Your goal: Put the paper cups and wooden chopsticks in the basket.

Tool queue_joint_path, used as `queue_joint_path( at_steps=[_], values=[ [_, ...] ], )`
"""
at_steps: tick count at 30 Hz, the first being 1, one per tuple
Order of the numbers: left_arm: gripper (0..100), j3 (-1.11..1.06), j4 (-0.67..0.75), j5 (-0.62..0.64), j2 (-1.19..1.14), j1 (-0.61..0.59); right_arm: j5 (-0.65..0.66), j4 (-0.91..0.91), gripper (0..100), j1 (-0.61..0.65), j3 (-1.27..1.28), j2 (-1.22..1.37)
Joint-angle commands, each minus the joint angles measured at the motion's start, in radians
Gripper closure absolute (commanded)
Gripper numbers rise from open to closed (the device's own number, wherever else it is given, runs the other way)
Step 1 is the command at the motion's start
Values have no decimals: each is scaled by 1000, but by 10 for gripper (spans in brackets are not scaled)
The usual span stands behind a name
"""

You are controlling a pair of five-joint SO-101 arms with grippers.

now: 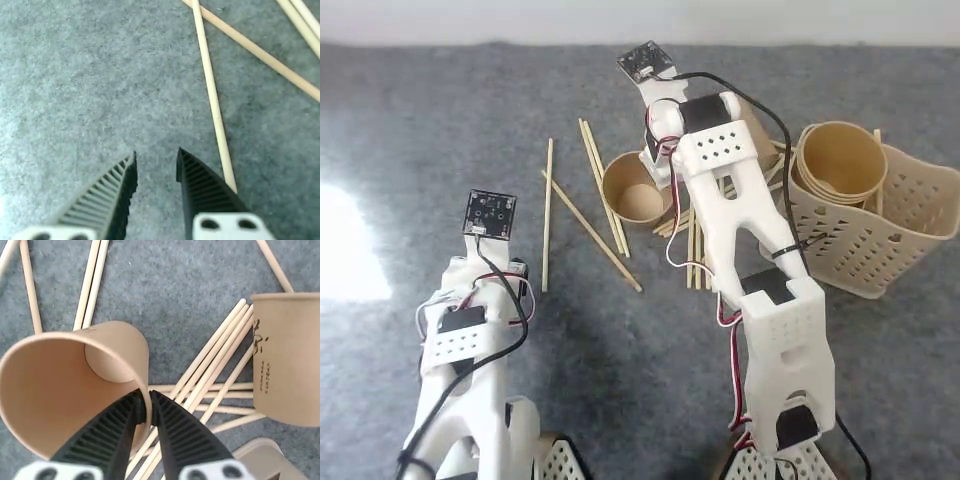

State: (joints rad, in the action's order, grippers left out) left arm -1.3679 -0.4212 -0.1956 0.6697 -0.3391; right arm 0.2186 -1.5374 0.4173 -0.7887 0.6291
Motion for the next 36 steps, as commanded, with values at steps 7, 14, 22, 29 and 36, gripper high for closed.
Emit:
queue_joint_path(
  at_steps=[7, 14, 22, 29, 36],
  values=[
    [863, 2, 23, 6, 21, 6, -12, -266, 993, -15, -242, -189],
    [863, 2, 23, 5, 20, 6, -6, -265, 993, -19, 5, -524],
    [863, 1, 23, 5, 20, 6, 25, -263, 993, -143, 94, -908],
    [863, 1, 23, 5, 20, 6, 141, -262, 993, -475, 89, -1027],
    [863, 1, 23, 5, 20, 6, 195, -263, 993, -642, 107, -1024]
  ],
)
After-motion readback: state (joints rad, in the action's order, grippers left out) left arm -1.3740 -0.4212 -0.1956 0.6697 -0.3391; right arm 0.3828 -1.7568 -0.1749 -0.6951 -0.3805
